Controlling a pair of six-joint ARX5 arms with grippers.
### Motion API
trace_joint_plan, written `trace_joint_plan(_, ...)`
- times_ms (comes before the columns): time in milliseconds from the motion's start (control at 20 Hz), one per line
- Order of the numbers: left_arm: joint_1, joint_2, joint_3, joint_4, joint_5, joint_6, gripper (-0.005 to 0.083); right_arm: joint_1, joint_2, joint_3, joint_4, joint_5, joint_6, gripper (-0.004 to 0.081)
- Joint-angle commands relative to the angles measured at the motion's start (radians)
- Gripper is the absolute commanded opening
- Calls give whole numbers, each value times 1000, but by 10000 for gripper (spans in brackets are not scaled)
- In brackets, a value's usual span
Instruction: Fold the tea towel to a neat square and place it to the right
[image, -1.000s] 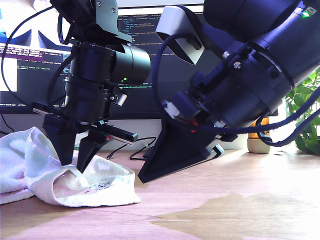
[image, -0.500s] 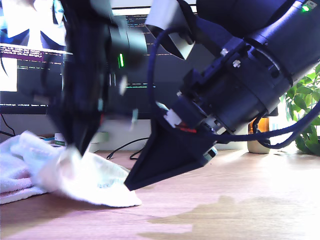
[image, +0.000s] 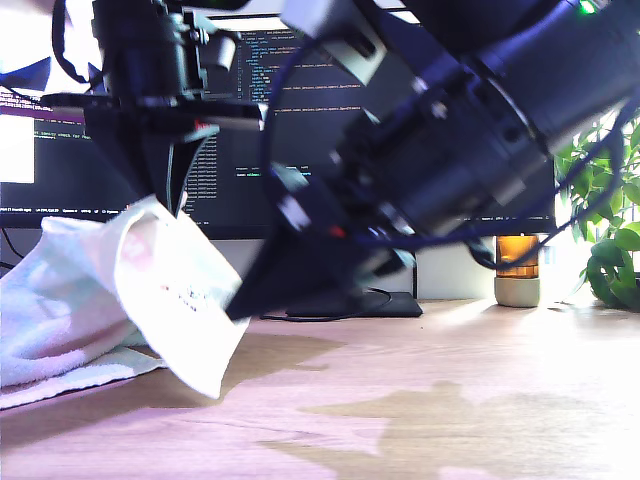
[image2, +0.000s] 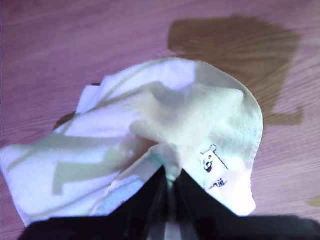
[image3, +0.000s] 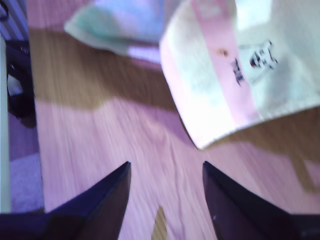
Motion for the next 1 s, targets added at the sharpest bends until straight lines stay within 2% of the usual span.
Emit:
trace_joint_plan(0,-4,-15,-2,13,2,4,-19,40,1,65,28,0,2,442)
trace_joint_plan(100,-5,-14,-2,29,39,-2,-19,71,1,102,37,15,-4,442)
trace_joint_plan(250,-5,-22,-2,57,126,-18,-19,91,6,120,32,84,-79,442)
trace_joint_plan(400,-2,-28,-2,51,140,-18,-19,90,8,120,-11,128,-144,442)
trace_joint_plan(550,8,-45,-2,50,182,-18,-19,71,19,120,-53,176,-148,442)
trace_joint_plan(950,50,-105,-2,71,286,-34,-19,58,52,120,-53,180,-129,428)
